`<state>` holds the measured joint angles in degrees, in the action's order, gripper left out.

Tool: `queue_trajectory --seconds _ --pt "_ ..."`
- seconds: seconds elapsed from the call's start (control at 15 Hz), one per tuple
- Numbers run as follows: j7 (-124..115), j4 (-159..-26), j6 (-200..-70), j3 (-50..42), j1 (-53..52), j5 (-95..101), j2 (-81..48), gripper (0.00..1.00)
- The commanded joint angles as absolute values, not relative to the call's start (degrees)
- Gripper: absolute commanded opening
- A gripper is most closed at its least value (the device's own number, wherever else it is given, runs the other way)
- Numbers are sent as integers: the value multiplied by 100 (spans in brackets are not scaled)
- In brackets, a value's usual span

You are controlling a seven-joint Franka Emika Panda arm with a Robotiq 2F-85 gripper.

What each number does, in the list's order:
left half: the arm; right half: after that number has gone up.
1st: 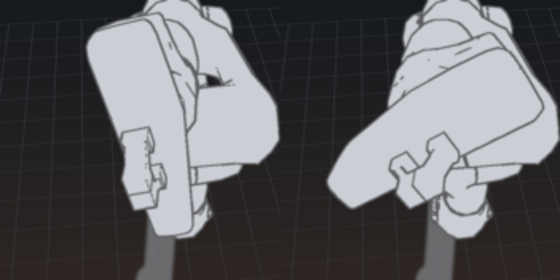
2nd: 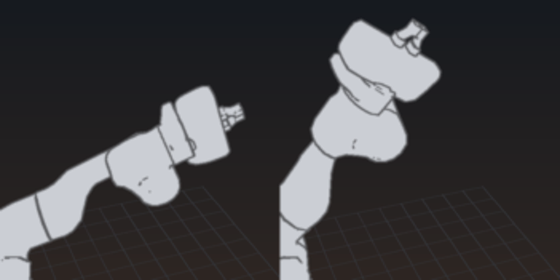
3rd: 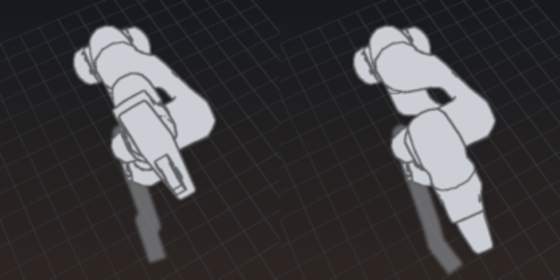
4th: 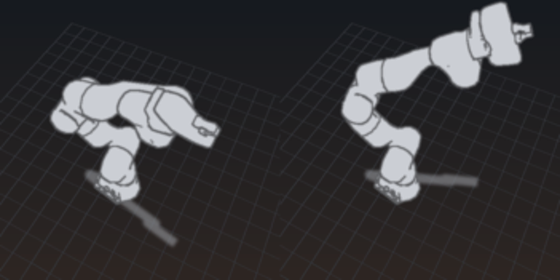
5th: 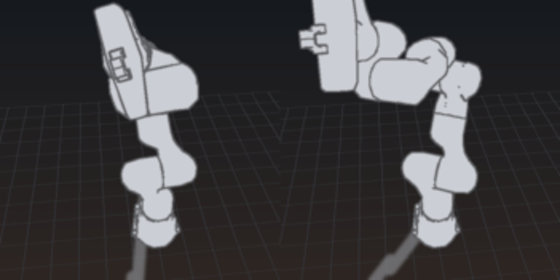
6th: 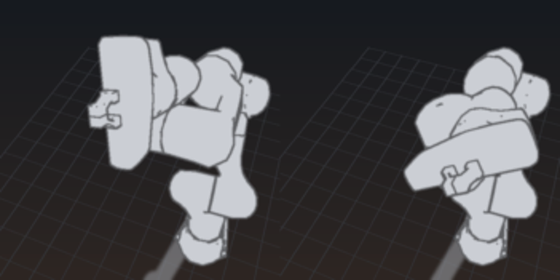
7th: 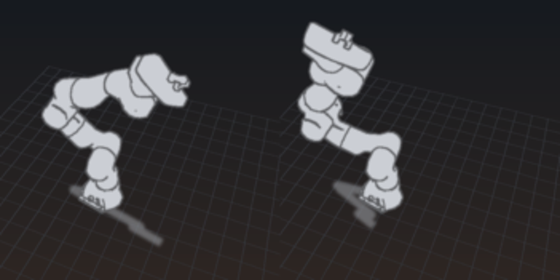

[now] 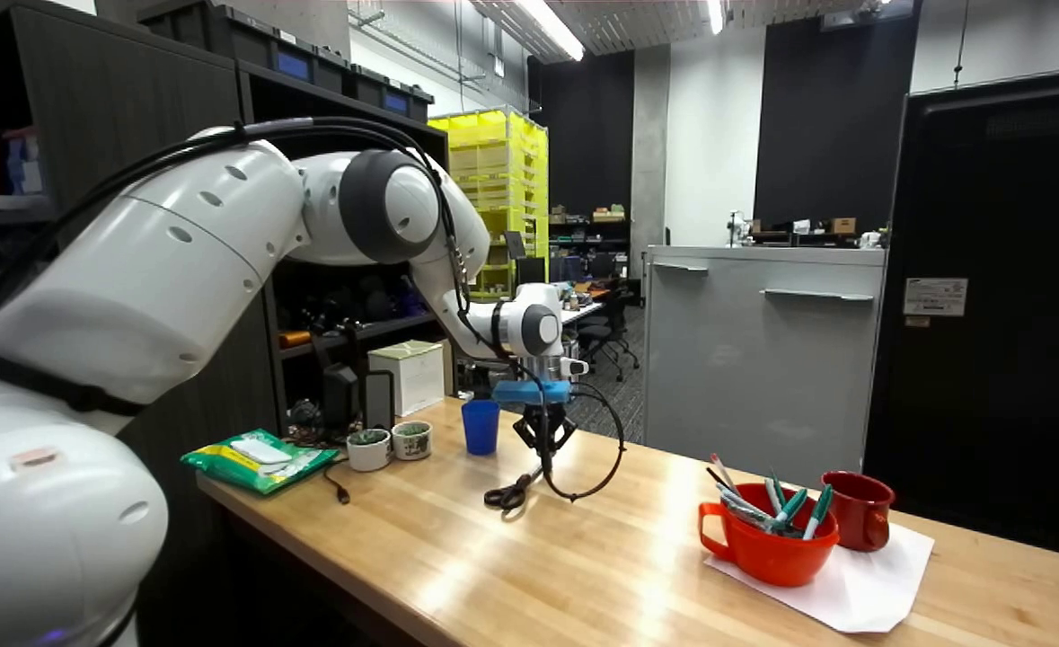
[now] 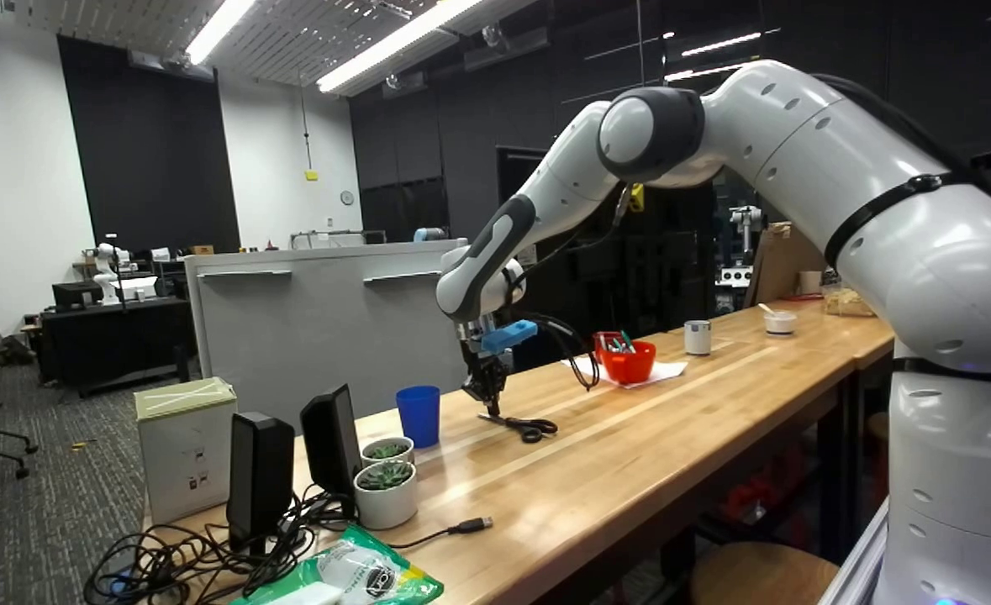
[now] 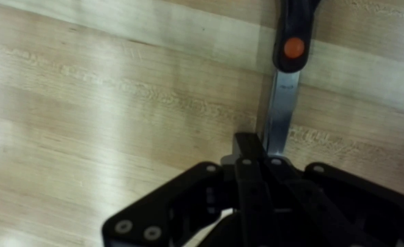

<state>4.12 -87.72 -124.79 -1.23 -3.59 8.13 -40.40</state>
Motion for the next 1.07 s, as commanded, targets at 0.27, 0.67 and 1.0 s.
queue_trajectory --seconds 0.27,0.67,1.0 --pt "425 -8607 -12309 -82 -445 946 -4106 0" --pt "457 -8589 -12281 -69 -471 968 -4138 0" --pt "528 -8565 -12241 -38 -521 1047 -4160 0"
